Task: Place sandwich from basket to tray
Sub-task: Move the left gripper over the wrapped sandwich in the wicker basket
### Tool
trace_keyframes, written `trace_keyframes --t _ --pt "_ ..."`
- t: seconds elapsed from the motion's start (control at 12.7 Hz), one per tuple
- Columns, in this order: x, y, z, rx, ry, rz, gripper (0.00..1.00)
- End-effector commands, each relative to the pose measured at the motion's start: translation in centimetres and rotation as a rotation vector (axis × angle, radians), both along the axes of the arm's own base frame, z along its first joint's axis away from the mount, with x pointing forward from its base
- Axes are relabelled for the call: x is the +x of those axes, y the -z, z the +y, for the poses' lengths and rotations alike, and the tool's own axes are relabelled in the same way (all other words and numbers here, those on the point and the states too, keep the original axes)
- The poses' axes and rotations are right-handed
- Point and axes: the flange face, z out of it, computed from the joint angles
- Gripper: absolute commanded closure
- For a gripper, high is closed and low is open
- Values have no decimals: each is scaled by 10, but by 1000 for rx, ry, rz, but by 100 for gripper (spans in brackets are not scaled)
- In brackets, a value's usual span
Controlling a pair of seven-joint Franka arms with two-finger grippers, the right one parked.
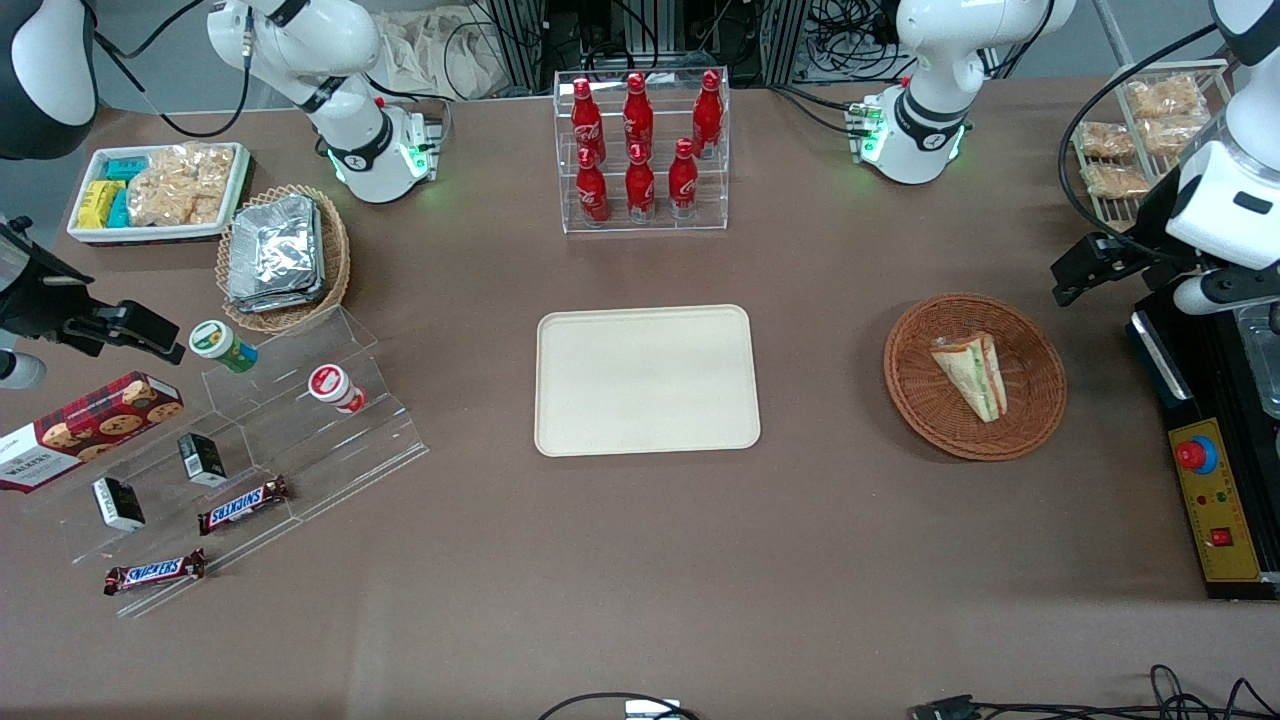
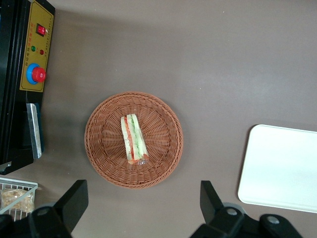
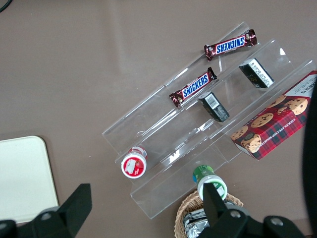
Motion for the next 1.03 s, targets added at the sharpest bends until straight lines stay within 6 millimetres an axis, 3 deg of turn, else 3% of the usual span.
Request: trace_keyframes --t 0.0,0.24,0.47,0.71,0.95 --pt "-3 -7 3 5 8 19 0" --pt "-5 -1 2 12 -14 46 0" --pt "-16 32 4 26 -37 99 0" --pt "-36 86 10 39 -105 69 0" --pt "-46 162 29 30 -142 17 0"
